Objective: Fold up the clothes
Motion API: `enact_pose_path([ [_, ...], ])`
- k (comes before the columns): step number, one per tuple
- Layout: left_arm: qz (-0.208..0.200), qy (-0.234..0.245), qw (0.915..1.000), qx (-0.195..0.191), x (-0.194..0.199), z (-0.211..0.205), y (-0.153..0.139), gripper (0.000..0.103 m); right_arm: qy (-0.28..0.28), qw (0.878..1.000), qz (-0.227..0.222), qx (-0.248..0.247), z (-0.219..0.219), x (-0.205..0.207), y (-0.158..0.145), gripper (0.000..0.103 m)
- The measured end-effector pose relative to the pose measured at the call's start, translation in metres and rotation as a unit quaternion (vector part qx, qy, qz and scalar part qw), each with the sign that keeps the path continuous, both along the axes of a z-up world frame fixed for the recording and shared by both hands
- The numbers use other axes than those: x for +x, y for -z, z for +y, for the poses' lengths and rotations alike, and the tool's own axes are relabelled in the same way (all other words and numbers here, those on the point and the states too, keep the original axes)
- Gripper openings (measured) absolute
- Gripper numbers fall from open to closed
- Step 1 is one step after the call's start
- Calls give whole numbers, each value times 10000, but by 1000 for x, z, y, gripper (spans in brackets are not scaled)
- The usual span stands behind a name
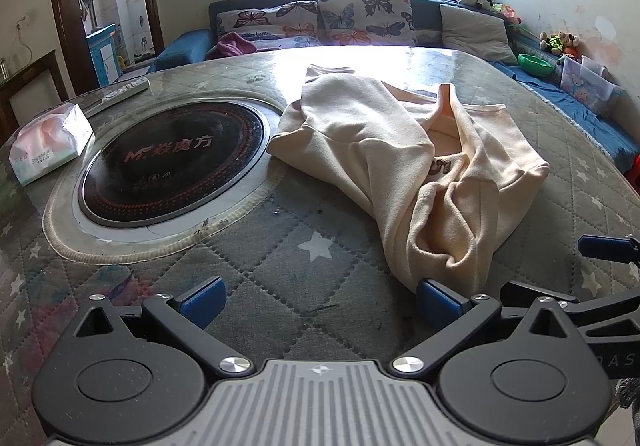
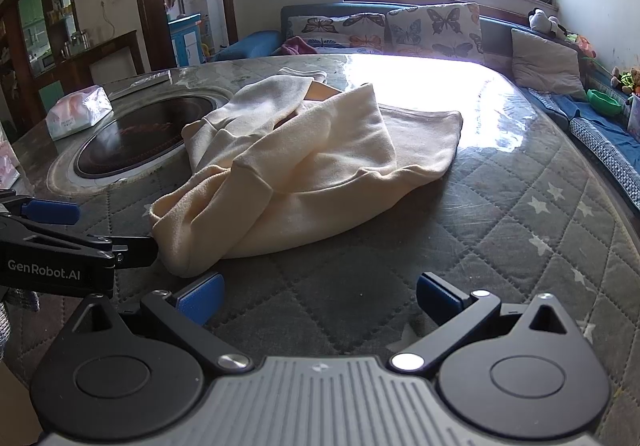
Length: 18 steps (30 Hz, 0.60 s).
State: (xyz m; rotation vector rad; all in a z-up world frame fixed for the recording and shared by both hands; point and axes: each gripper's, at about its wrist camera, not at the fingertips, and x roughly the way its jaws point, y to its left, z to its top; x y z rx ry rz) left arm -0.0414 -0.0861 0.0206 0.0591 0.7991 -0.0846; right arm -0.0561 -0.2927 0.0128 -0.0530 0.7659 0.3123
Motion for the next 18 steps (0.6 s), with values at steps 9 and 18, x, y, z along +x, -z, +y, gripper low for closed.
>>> enact_pose_path([
  [9, 31, -17, 10000, 7, 2, 0, 0, 103, 6, 10000, 11, 3, 0, 2, 0, 103],
  [18, 61, -20, 10000, 18, 4, 0, 0, 103, 8, 10000, 29, 6, 0, 3, 0, 103],
])
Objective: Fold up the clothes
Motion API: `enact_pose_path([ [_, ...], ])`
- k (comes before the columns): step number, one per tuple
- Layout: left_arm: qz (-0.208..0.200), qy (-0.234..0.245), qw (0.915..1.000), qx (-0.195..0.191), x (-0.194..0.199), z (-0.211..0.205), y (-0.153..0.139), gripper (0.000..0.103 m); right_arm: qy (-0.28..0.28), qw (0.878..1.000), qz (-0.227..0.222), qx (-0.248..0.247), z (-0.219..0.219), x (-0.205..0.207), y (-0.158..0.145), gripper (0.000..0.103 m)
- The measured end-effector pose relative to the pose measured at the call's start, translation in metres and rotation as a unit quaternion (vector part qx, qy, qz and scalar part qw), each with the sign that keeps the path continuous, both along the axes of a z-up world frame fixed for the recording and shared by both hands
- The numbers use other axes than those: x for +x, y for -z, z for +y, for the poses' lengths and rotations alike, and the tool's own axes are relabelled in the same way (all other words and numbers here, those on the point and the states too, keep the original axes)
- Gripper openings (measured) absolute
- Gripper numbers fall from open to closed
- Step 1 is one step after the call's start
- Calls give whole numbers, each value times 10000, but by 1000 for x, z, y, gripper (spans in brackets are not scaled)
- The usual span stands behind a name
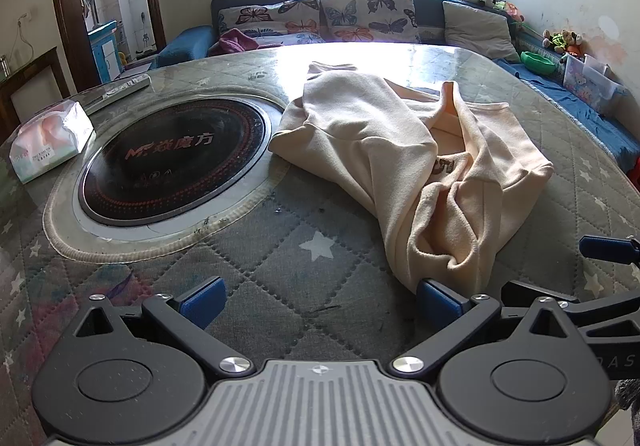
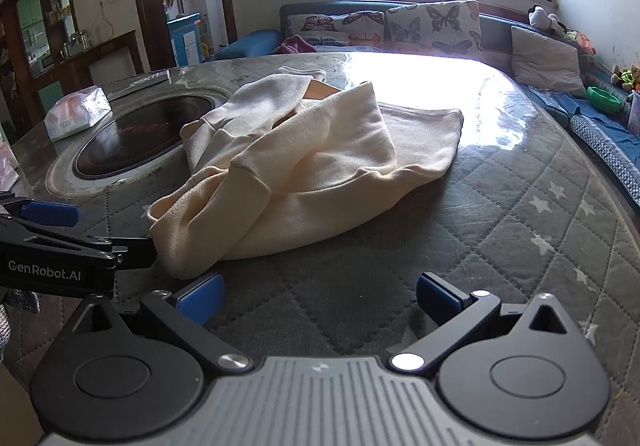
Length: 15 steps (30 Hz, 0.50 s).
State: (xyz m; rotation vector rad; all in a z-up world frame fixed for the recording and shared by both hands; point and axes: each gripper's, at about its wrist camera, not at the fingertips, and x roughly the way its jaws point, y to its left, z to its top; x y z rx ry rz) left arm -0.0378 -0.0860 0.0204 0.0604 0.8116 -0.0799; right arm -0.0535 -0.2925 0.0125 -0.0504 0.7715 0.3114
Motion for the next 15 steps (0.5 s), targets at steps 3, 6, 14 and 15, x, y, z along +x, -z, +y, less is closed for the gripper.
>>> enact_pose_path([
  [3, 11, -3, 10000, -2, 1, 0, 0, 103, 3, 10000, 1, -5, 0, 1, 0, 103],
  [6, 24, -5, 10000, -4, 1, 0, 0, 103, 5, 10000, 6, -10, 0, 1, 0, 103],
  [14, 64, -5, 10000, -8, 4, 1, 1, 103, 6, 10000, 35, -8, 1, 2, 1, 103],
  [15, 68, -4, 10000, -7, 4, 1, 2, 103, 6, 10000, 38, -8, 1, 2, 1, 103],
])
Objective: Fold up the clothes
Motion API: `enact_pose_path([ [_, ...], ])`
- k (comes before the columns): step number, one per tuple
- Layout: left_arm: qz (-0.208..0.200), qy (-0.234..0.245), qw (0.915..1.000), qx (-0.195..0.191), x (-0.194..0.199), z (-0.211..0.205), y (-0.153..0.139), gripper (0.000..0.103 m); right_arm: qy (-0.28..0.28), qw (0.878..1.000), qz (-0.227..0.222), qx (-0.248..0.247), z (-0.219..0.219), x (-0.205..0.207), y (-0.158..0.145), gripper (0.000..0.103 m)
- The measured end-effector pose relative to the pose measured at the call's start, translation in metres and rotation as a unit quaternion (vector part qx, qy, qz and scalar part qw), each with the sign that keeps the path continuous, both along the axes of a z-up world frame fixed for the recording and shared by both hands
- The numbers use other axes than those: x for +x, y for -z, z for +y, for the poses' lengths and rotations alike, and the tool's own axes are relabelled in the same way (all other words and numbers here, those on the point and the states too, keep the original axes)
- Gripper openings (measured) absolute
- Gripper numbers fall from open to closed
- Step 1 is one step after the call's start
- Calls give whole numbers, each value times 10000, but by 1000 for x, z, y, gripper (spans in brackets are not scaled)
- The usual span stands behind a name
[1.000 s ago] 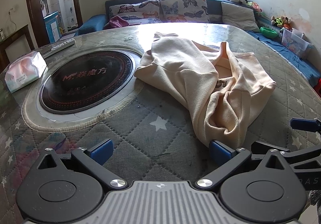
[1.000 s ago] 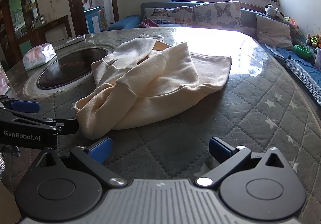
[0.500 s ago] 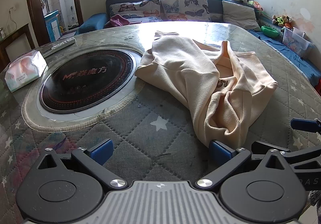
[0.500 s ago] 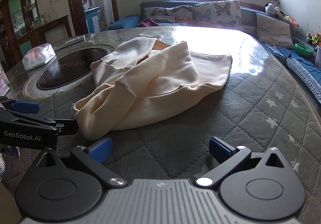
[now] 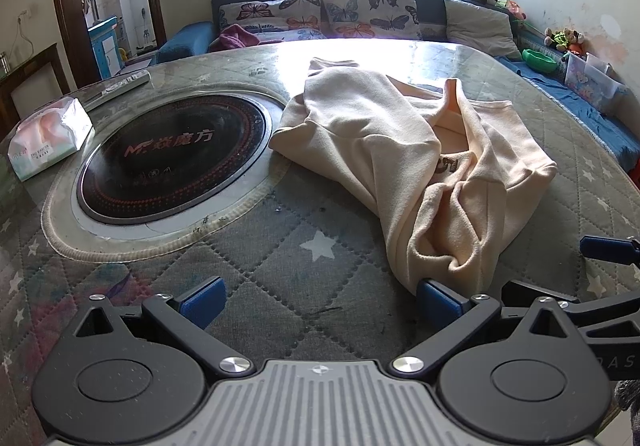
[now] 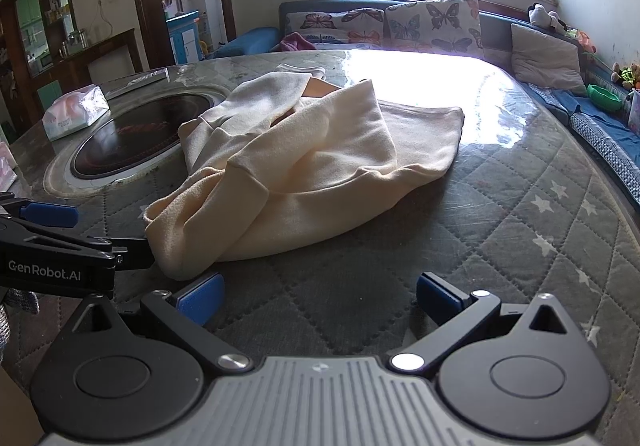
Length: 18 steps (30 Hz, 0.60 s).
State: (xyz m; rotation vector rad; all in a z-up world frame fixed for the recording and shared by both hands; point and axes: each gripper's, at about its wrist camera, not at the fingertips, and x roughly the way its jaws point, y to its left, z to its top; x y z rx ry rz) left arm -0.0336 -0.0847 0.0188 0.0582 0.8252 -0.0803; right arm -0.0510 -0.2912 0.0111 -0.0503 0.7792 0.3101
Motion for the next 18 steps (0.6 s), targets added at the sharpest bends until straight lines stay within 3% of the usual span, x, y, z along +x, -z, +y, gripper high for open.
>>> enact_pose_path([
  [18, 38, 4, 10000, 18, 6, 1, 1, 103, -5, 10000, 23, -15, 1, 5, 0, 103],
])
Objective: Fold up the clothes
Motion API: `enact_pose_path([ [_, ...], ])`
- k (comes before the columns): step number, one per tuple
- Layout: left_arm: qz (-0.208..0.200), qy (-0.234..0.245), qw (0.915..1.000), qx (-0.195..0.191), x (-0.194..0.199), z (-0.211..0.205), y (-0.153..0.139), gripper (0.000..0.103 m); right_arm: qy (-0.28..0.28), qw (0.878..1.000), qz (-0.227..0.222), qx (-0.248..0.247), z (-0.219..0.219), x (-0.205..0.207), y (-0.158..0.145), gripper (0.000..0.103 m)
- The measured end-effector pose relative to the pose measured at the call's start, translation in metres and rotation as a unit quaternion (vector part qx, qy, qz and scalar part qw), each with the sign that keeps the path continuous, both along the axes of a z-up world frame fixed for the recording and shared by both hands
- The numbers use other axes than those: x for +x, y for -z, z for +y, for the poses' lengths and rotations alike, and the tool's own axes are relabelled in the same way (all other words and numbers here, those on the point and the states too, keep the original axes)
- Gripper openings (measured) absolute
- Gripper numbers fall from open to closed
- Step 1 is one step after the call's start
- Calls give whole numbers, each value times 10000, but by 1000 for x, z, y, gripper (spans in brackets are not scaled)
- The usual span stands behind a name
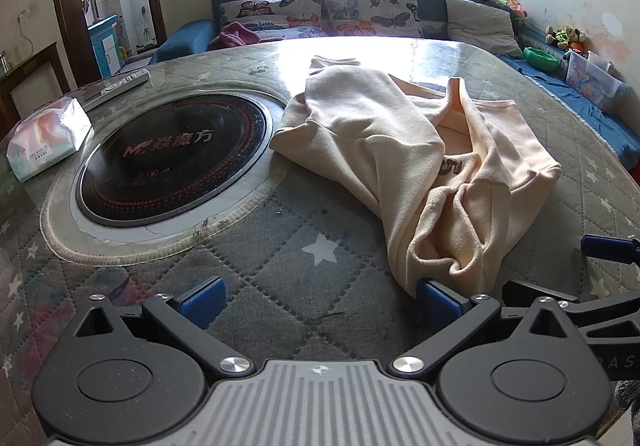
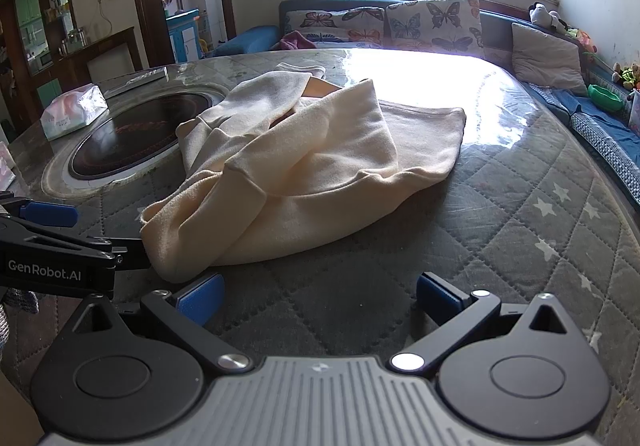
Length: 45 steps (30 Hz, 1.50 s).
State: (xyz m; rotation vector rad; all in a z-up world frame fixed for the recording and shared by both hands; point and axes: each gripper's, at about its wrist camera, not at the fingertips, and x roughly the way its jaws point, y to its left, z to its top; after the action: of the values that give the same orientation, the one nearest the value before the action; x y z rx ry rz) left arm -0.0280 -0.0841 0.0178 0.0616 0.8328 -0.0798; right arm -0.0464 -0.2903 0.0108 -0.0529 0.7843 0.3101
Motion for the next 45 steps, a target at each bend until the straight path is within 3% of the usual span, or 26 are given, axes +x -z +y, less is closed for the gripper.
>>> enact_pose_path([
  [34, -5, 68, 10000, 57, 8, 4, -4, 103, -75, 10000, -28, 19, 4, 7, -2, 103],
  [45, -146, 171, 9996, -151, 16, 14, -17, 103, -248, 9995, -213, 36, 5, 13, -14, 103],
])
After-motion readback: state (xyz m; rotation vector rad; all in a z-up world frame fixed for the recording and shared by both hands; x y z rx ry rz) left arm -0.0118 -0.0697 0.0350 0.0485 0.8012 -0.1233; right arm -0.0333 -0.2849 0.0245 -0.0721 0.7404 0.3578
